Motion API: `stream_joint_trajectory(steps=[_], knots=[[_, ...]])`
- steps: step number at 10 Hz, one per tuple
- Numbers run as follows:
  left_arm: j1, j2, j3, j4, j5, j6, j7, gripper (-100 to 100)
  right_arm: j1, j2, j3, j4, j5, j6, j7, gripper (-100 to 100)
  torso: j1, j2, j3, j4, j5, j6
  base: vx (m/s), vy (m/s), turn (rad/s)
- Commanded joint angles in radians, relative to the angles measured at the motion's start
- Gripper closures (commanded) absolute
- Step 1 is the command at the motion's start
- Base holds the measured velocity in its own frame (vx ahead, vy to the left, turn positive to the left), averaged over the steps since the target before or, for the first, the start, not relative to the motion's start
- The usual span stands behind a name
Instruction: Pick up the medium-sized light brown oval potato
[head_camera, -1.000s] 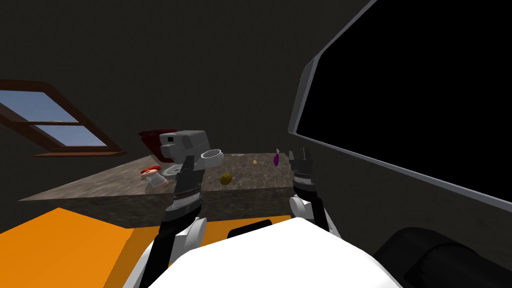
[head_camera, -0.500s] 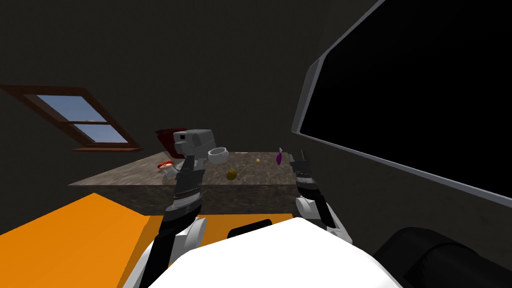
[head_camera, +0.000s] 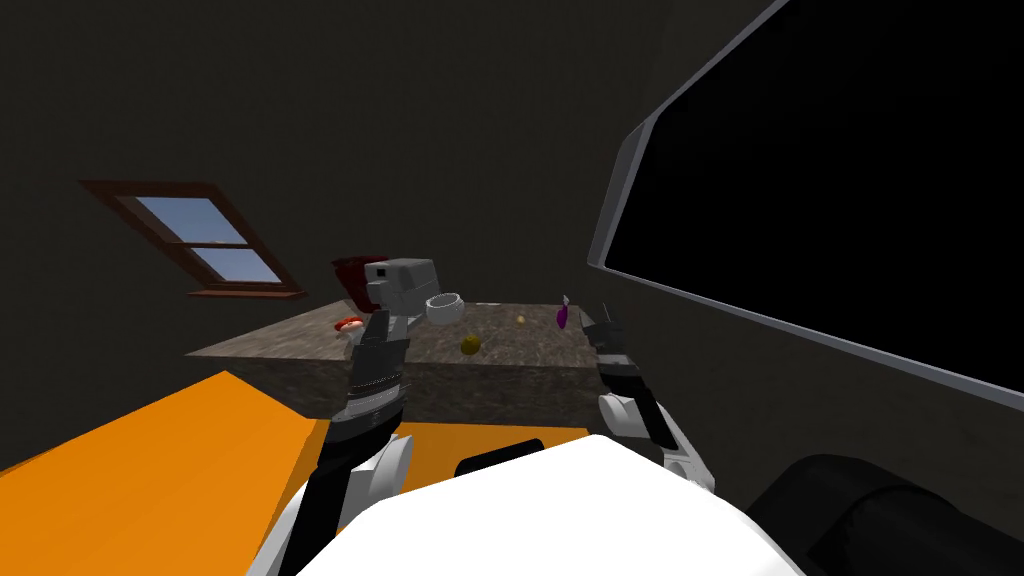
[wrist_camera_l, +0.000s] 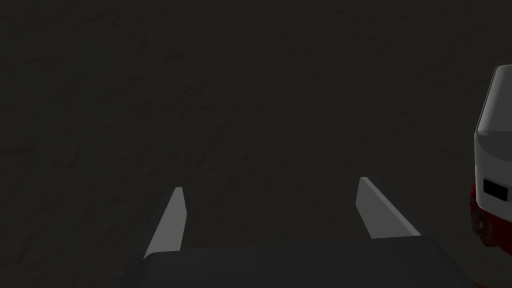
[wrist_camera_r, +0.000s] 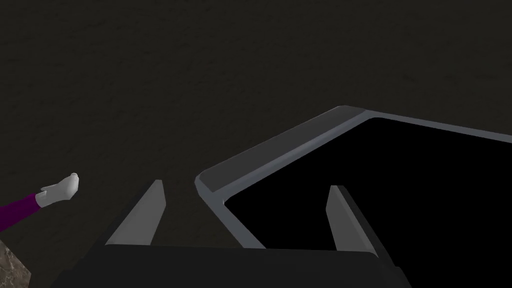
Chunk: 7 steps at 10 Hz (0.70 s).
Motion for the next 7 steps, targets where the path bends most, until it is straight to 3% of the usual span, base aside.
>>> stream_joint_trajectory(steps=[1, 4, 7], knots=[[0.000, 0.000, 0.000, 0.000, 0.000, 0.000, 0.000, 0, -0.002, -0.024, -0.028, 0.028, -0.018, 0.029, -0.050, -100, 0.000, 0.000, 0.000, 0.000, 0.000, 0.000, -0.035, 0.035, 0.114], [0.000, 0.000, 0.000, 0.000, 0.000, 0.000, 0.000, 0, -0.006, -0.047, -0.056, 0.052, -0.038, 0.060, -0.103, -100, 0.001, 0.000, 0.000, 0.000, 0.000, 0.000, -0.024, 0.035, 0.078], [0.000, 0.000, 0.000, 0.000, 0.000, 0.000, 0.000, 0, -0.016, -0.092, -0.113, 0.103, -0.082, 0.129, -0.189, -100, 0.001, -0.001, 0.000, 0.000, 0.000, 0.000, -0.017, 0.042, 0.101]])
